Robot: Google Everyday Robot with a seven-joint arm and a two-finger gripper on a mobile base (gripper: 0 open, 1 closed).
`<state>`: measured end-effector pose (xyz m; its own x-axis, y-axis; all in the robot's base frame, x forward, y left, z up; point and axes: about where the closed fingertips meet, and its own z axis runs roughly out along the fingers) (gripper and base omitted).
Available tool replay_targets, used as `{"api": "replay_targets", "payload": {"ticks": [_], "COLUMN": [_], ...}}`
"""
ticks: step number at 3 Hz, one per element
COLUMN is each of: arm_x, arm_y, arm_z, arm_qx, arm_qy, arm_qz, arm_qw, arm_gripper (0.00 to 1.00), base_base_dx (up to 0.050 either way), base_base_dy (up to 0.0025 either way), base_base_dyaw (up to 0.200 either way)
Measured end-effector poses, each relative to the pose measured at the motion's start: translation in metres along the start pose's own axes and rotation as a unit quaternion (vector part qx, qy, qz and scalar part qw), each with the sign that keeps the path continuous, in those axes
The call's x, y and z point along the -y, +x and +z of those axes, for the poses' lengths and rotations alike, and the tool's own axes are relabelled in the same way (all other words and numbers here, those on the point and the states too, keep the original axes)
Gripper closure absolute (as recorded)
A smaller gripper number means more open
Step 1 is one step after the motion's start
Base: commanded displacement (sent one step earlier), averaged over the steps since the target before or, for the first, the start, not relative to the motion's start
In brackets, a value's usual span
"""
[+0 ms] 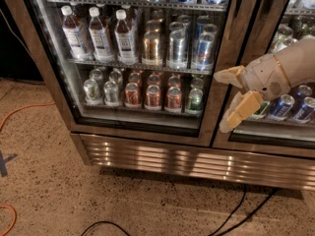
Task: Open left fridge door
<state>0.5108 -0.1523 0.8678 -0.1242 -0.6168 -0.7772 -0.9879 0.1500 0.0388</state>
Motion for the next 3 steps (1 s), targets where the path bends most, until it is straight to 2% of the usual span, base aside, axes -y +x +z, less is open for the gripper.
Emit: {"api": "replay_targets", "payload": {"ticks": [1, 2, 3], "arm_x": [-0.001, -0.028, -0.033], "arm_y": [-0.010, -0.053, -0.054], "arm_z": [0.005, -0.061, -0.081], "arm_qx": [0.095, 0.188, 0.210], "arm_qy": [-0.063, -0.049, -0.033], "arm_qz": [-0.003, -0.063, -0.060], "arm_qw": [0.9935, 0.9788, 0.9752], "arm_gripper": [0.00, 0.00, 0.00], "base_base_dx": [0.000, 0.000, 0.000], "base_base_dy": [0.00000, 0.00000, 0.00000], "base_base_dyaw": [0.000, 0.000, 0.000]}}
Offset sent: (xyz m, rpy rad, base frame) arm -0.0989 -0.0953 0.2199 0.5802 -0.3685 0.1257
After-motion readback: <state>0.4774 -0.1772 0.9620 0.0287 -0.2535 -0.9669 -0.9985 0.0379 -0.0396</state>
